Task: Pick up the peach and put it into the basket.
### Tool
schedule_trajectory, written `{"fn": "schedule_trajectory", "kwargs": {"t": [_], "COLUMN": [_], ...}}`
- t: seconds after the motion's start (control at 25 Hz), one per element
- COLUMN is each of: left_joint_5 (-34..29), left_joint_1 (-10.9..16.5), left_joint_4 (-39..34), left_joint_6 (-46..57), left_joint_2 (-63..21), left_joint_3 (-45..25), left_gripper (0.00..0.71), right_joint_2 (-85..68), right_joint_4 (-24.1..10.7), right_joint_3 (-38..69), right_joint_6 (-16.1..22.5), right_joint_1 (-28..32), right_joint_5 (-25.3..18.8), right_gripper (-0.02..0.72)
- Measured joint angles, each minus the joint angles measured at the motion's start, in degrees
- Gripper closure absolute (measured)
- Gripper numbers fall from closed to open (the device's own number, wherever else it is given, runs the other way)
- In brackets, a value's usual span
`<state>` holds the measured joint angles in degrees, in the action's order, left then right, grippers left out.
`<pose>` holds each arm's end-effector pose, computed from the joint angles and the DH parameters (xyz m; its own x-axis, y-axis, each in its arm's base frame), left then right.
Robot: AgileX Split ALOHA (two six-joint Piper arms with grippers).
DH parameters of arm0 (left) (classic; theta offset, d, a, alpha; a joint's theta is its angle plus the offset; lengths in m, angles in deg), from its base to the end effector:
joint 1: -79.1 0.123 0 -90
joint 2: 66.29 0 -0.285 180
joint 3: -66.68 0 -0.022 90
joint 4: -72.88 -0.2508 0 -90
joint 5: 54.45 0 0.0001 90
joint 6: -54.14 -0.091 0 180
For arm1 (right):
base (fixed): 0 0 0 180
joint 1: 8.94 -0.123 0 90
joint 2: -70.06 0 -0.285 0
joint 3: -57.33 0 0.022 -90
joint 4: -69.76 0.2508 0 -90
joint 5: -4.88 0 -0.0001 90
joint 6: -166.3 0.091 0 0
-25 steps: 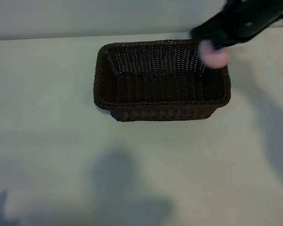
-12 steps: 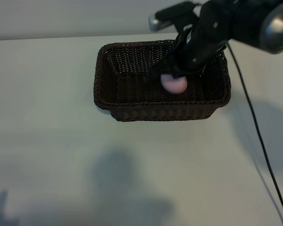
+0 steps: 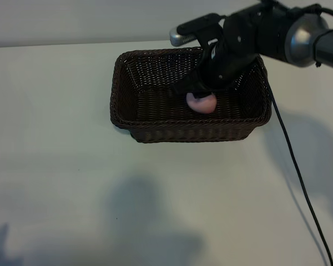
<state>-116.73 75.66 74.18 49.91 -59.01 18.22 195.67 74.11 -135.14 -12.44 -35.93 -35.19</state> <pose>-0.0076 -0.0014 0.2757 -0.4630 0.0912 -0.8817 0.1072 0.9932 0.0464 0.3956 0.2065 0.1953 -0.8302 -0.3331 -0.4471 -0.4078 0.9096 0.0796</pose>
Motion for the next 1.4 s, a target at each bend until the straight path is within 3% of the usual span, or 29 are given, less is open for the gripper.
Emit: {"fn": "schedule_trajectory", "kwargs": {"t": [0.08, 0.12, 0.24, 0.36, 0.52, 0.8, 1.12, 1.4], "left_joint_5": [0.0, 0.0, 0.0, 0.0, 0.0, 0.0, 0.0, 0.0], "left_joint_1": [0.0, 0.0, 0.0, 0.0, 0.0, 0.0, 0.0, 0.0], "left_joint_4": [0.0, 0.0, 0.0, 0.0, 0.0, 0.0, 0.0, 0.0], "left_joint_6": [-0.1, -0.1, -0.1, -0.1, -0.1, -0.1, -0.1, -0.1], "left_joint_2": [0.0, 0.0, 0.0, 0.0, 0.0, 0.0, 0.0, 0.0], "left_joint_3": [0.0, 0.0, 0.0, 0.0, 0.0, 0.0, 0.0, 0.0], "left_gripper": [0.135, 0.135, 0.135, 0.135, 0.135, 0.135, 0.135, 0.135], "right_joint_2": [0.0, 0.0, -0.1, -0.1, -0.1, -0.1, -0.1, -3.8], "right_joint_4": [0.1, 0.2, 0.1, -1.7, -3.8, -5.0, -5.5, -3.0], "right_joint_3": [-2.7, -4.0, -9.6, -15.2, -20.9, -22.9, -22.9, -17.6], "right_joint_6": [-0.4, -0.4, 0.0, 0.2, 0.3, -2.4, -3.5, -1.7], "right_joint_1": [0.0, 0.0, 0.0, 0.3, 3.4, 19.9, 38.1, 44.8], "right_joint_5": [-3.8, -5.6, -13.1, -18.7, -22.7, -27.3, -29.4, -29.6], "right_gripper": [0.104, 0.057, 0.003, 0.012, 0.048, 0.08, 0.104, 0.108]}}
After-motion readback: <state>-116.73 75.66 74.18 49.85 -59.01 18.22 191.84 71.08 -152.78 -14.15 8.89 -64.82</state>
